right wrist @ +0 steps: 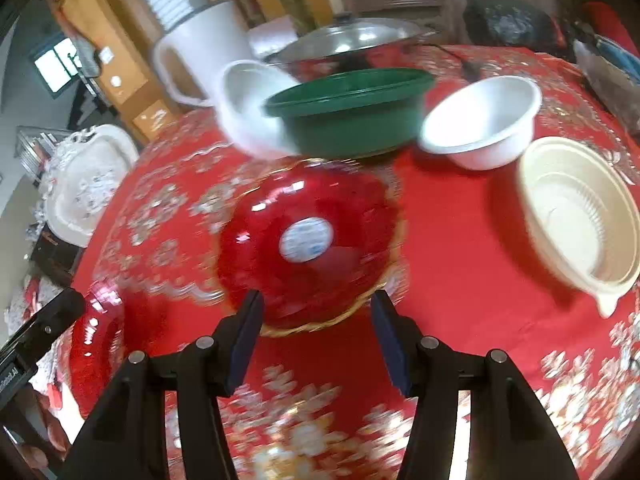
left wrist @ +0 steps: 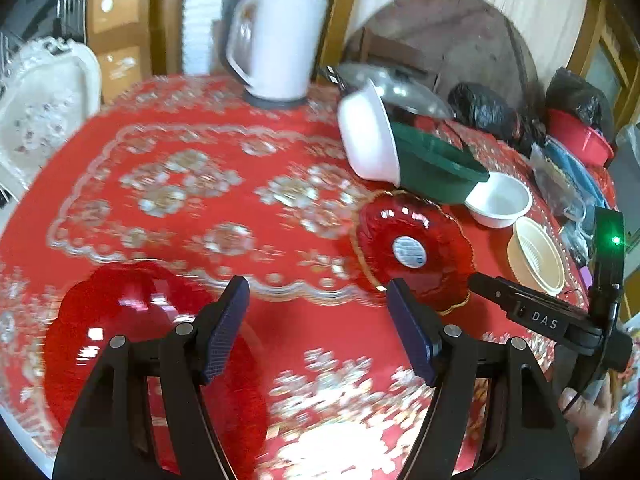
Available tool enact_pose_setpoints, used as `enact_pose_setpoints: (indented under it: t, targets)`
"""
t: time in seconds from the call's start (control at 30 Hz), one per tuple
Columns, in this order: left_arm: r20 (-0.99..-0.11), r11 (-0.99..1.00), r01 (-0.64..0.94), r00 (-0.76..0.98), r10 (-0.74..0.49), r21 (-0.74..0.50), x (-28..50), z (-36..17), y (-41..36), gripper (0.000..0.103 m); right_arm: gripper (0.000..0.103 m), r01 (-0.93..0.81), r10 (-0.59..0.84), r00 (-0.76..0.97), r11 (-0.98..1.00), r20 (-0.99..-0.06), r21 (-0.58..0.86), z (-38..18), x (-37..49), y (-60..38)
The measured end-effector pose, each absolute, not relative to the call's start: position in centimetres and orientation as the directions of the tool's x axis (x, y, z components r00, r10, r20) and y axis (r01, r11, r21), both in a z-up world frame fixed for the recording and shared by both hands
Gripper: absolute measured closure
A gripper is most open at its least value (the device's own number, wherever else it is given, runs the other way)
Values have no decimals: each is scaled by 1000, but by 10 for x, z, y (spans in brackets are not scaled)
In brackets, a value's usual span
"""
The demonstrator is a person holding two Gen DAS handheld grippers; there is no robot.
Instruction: Organize plates and bowls
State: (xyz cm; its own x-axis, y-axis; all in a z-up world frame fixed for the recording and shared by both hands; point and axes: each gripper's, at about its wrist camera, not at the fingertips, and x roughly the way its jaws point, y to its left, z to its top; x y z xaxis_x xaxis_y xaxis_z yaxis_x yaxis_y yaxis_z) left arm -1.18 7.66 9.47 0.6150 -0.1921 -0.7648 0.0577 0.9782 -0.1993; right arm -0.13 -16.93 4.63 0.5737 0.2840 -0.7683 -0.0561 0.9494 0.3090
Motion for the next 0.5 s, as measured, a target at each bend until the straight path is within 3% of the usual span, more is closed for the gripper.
enact_pose_setpoints:
  t: [0.37, 0.5]
  targets:
    - [-841, 986, -2, 521, -143, -168, 57, 54, 21, 31, 47, 27, 298, 526, 930, -796, 366, 26, 49, -206]
    - [-859, 990, -23, 500, -111, -141, 72, 42, 14, 31, 47, 8, 270, 525, 947, -807, 321, 24, 62, -205]
